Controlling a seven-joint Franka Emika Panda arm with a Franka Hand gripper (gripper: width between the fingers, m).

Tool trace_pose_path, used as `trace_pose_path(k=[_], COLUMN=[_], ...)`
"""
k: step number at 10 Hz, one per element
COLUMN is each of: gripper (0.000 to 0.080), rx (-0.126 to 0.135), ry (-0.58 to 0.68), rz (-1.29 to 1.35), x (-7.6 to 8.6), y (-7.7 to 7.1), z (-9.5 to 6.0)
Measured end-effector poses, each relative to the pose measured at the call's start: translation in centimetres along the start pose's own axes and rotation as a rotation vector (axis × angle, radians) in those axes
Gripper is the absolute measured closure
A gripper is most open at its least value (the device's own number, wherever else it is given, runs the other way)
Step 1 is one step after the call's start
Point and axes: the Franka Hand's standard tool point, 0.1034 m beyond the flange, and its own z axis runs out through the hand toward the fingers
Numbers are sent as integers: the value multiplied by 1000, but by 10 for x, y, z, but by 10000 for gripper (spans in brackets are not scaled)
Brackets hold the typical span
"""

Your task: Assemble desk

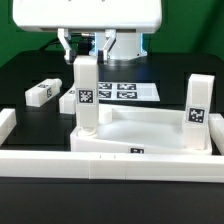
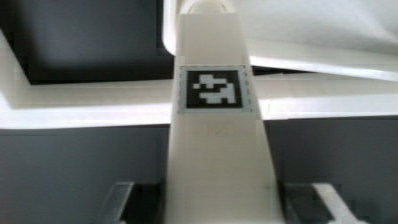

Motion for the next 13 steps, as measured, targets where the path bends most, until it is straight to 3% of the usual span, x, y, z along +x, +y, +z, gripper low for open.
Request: trace_pose_path(k=[4, 6, 7, 8, 9, 11, 13], gripper=[509, 509, 509, 440, 440, 182, 155], rx=[-15, -53, -59, -58, -58, -59, -41], ry=[19, 82, 92, 91, 91, 91, 69], rz=[-4, -13, -14, -13, -13, -13, -13], x=[0, -1, -1, -2, -2, -2, 1], y=[2, 3, 3, 3, 3, 3, 2], z=[3, 4, 3, 3, 4, 4, 1])
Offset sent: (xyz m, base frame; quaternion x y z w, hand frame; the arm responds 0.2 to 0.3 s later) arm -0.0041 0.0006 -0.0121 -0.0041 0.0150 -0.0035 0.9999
